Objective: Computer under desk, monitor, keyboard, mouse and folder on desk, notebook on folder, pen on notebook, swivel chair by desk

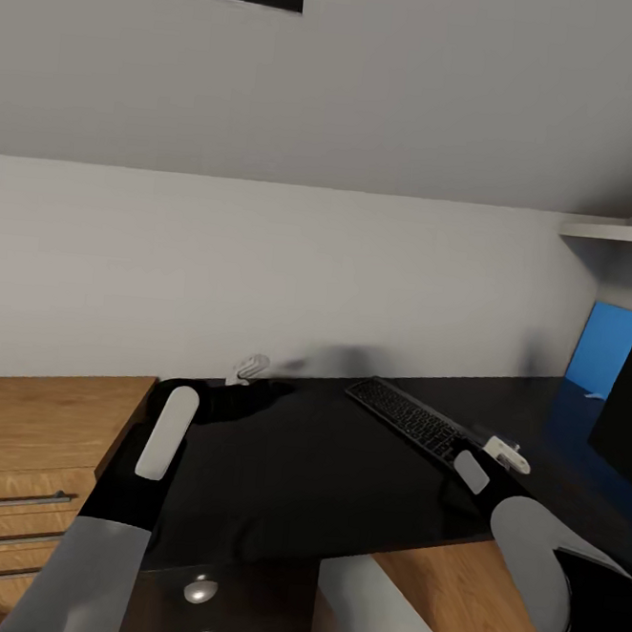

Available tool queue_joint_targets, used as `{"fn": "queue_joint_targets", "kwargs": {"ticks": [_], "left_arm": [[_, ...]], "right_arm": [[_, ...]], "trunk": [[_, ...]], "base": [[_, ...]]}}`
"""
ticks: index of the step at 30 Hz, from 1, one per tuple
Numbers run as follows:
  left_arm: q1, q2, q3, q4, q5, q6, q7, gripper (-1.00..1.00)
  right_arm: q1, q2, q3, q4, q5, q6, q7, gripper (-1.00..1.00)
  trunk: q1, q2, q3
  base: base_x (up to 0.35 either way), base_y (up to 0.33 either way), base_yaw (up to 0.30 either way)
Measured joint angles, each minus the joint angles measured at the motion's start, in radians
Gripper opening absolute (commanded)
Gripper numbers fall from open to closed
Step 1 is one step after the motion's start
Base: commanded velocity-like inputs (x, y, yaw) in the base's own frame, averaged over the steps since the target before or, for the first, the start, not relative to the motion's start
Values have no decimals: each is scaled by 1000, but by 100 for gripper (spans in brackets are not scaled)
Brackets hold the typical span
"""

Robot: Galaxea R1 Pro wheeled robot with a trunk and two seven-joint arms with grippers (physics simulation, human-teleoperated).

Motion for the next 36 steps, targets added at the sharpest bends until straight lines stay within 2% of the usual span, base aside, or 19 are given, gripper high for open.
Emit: {"fn": "queue_joint_targets", "kwargs": {"ticks": [3, 6, 8, 9, 14, 18, 21, 26, 27, 30, 36], "left_arm": [[0, 0, -1, 1, -1, -1, -1, 100], [0, 0, -2, 1, -3, -2, -3, 100], [0, 0, -2, 1, -3, -3, -3, 100], [0, 0, -2, 1, -3, -3, -4, 100], [0, 0, -2, 1, -4, -3, -4, 100], [0, 0, -2, 1, -5, -3, -4, 100], [0, 0, -2, 1, -5, -3, -4, 100], [0, 0, -2, 1, -6, -3, -3, 100], [0, -1, -3, 1, -6, -4, -2, 100], [0, -1, -3, 1, -7, -4, -1, 100], [0, -2, -3, 0, -6, -4, -1, 100]], "right_arm": [[0, 7, 3, 0, 9, -24, 1, 100], [0, 25, 28, 0, 54, -92, -2, 100], [0, 35, 36, 0, 75, -105, -3, 100], [0, 49, 40, 1, 89, -112, -4, 100], [0, 74, 45, 2, 106, -118, -6, 100], [0, 77, 47, 2, 124, -119, -5, 100], [0, 78, 49, 2, 168, -112, -2, 100], [0, 79, 63, 0, 199, -86, -1, 100], [0, 79, 81, -2, 207, -64, -1, 100], [0, 79, 86, -10, 210, -51, 0, 100], [0, 89, 87, -90, 208, 23, 1, 100]], "trunk": [[0, 0, 0], [0, 0, 0], [0, 0, 0], [0, 0, 0], [0, 0, 0], [0, 0, 0], [0, 0, 0], [0, 0, 0], [0, 0, 0], [0, 0, 0], [0, 0, 0]], "base": [[0, 0, 0], [0, 0, 0], [0, 0, 0], [0, 0, 0], [0, 0, 0], [0, 0, 0], [0, 0, 0], [0, 0, 0], [0, 0, 0], [0, 0, 0], [0, 0, 0]]}}
